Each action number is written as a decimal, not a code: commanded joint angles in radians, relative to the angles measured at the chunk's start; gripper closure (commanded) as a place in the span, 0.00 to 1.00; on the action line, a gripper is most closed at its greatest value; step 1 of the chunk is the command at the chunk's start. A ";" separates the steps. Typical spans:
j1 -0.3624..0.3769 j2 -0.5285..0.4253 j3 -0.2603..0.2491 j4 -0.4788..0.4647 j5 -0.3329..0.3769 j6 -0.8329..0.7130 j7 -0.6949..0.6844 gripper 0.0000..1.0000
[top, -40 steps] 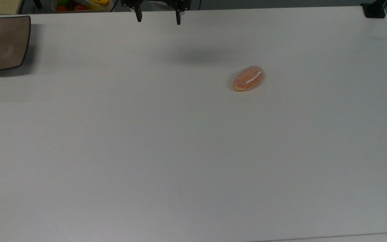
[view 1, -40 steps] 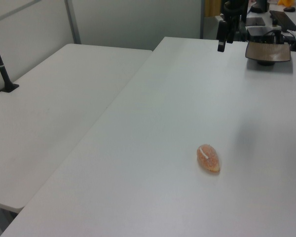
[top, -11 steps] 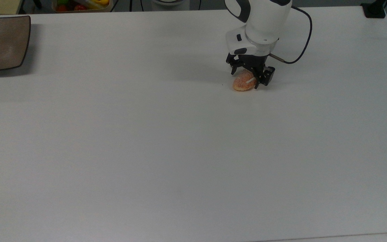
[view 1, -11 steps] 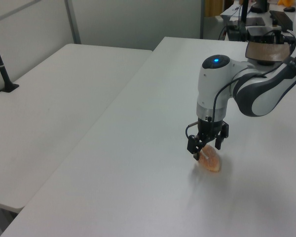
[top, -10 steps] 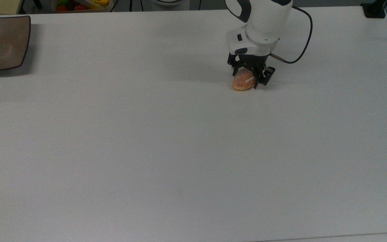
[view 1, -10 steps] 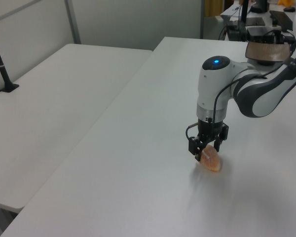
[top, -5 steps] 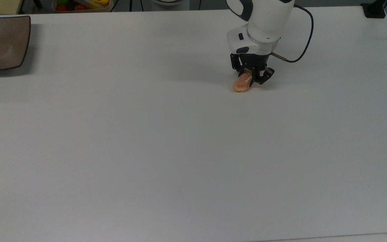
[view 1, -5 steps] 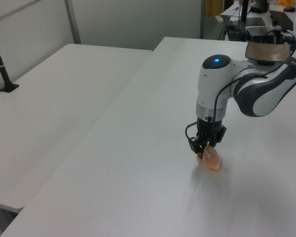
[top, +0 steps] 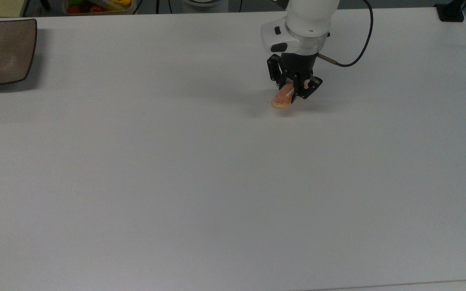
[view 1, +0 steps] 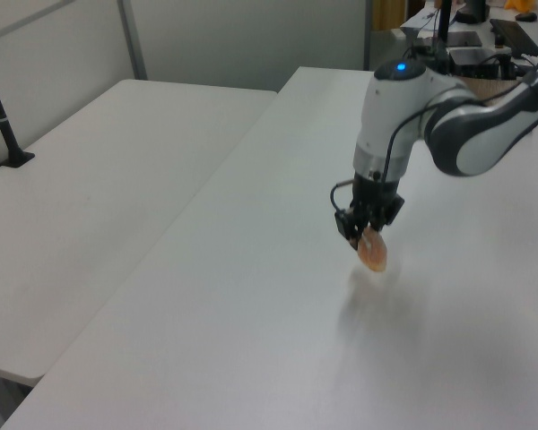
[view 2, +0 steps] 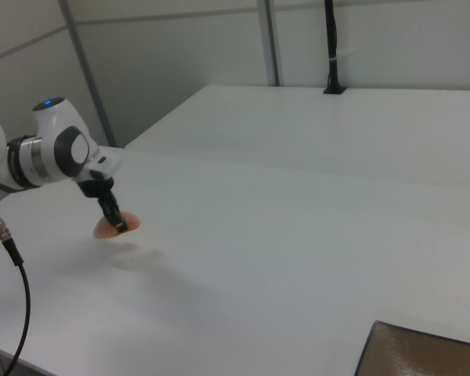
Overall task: Bread is placed on a ceramic plate
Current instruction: 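Lift the bread roll and carry it toward the brown plate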
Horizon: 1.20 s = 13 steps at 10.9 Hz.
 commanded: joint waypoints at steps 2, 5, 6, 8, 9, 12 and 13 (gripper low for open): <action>-0.064 -0.100 -0.080 -0.013 -0.001 -0.078 -0.162 0.65; -0.089 -0.135 -0.215 0.020 0.002 -0.168 -0.360 0.65; -0.092 -0.141 -0.263 0.024 0.002 -0.180 -0.437 0.65; -0.101 -0.143 -0.350 0.024 0.002 -0.174 -0.582 0.65; -0.107 -0.143 -0.392 0.024 0.002 -0.173 -0.668 0.65; -0.116 -0.146 -0.573 0.038 0.046 -0.164 -0.947 0.65; -0.116 -0.142 -0.638 0.038 0.091 -0.162 -1.056 0.65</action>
